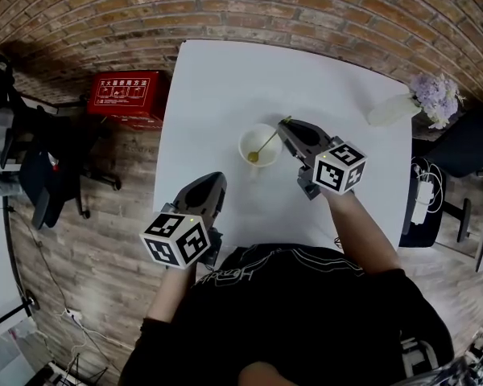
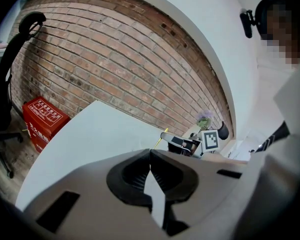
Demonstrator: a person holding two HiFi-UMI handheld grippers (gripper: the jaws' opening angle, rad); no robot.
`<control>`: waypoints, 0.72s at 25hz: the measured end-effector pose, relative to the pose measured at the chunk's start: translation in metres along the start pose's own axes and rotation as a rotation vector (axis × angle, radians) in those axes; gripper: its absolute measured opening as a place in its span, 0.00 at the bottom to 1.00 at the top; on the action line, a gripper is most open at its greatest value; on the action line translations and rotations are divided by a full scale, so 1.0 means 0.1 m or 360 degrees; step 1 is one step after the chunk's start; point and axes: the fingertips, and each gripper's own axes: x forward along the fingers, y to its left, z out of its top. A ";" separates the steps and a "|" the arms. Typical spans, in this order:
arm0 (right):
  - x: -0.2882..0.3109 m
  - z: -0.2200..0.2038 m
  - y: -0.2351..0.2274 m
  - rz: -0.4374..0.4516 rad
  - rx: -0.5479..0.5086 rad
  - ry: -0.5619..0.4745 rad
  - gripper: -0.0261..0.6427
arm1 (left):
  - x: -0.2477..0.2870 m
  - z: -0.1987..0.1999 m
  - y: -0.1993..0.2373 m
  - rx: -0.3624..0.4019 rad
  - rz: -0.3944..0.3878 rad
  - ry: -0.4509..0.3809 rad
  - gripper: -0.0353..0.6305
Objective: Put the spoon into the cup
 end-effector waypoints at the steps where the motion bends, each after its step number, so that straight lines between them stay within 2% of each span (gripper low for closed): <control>1: 0.00 -0.01 -0.01 -0.0003 0.0011 -0.0004 0.04 | -0.01 0.00 0.00 0.0000 0.0002 0.0000 0.06; 3: 0.00 -0.02 -0.01 -0.0006 0.0028 -0.0006 0.06 | -0.01 -0.01 0.00 0.0001 0.0006 0.0000 0.06; 5: -0.01 -0.02 -0.02 -0.0009 0.0042 -0.0007 0.15 | -0.02 -0.02 -0.01 0.0003 0.0006 -0.0001 0.06; 9: -0.09 0.01 -0.04 -0.0057 0.0073 -0.0044 0.23 | -0.04 -0.03 -0.05 0.0017 0.0000 -0.0001 0.06; 13: -0.35 0.20 0.00 -0.0111 0.0077 -0.0163 0.24 | -0.08 0.01 -0.13 0.0036 -0.0011 -0.0021 0.06; 18: -0.80 0.66 0.36 0.0020 0.0035 -0.0381 0.20 | -0.14 0.09 -0.30 0.0071 -0.0047 -0.0062 0.06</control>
